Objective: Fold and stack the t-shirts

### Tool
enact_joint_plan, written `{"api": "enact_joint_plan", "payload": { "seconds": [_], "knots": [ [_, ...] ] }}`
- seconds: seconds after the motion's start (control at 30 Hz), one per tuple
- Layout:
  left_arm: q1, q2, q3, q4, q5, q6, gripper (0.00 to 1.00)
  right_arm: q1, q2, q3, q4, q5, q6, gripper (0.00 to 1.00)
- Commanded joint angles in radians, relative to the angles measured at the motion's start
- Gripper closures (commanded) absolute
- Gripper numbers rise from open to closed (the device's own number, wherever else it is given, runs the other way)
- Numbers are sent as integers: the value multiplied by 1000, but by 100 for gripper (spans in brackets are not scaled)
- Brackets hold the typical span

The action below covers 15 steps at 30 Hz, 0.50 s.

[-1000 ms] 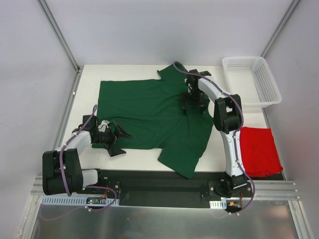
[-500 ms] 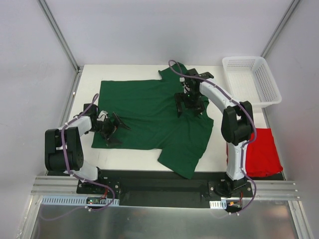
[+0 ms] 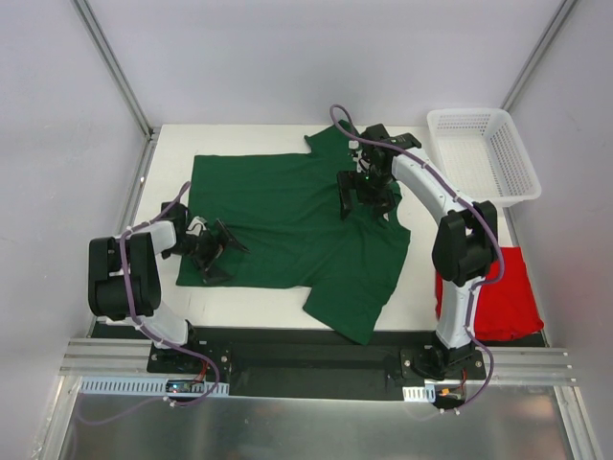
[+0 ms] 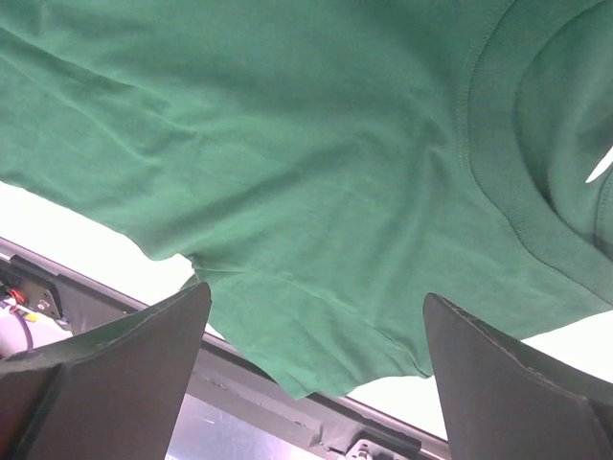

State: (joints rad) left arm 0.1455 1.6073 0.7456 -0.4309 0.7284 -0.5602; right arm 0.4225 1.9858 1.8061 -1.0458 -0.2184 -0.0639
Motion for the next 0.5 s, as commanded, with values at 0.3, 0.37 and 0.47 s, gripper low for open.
{"api": "enact_joint_plan", "payload": {
  "seconds": [0.3,0.37,0.47],
  "knots": [
    [9,-147,-89,-81,-213,49,1,-4,-58,61,-48,-78,3,4],
    [8,-173,-89,-109,-248,36,1,-4,-64,61,-49,-88,4,4],
    [9,-185,-92,-138,-310,16,1,-4,-68,67,-57,-95,3,4]
  ]
}}
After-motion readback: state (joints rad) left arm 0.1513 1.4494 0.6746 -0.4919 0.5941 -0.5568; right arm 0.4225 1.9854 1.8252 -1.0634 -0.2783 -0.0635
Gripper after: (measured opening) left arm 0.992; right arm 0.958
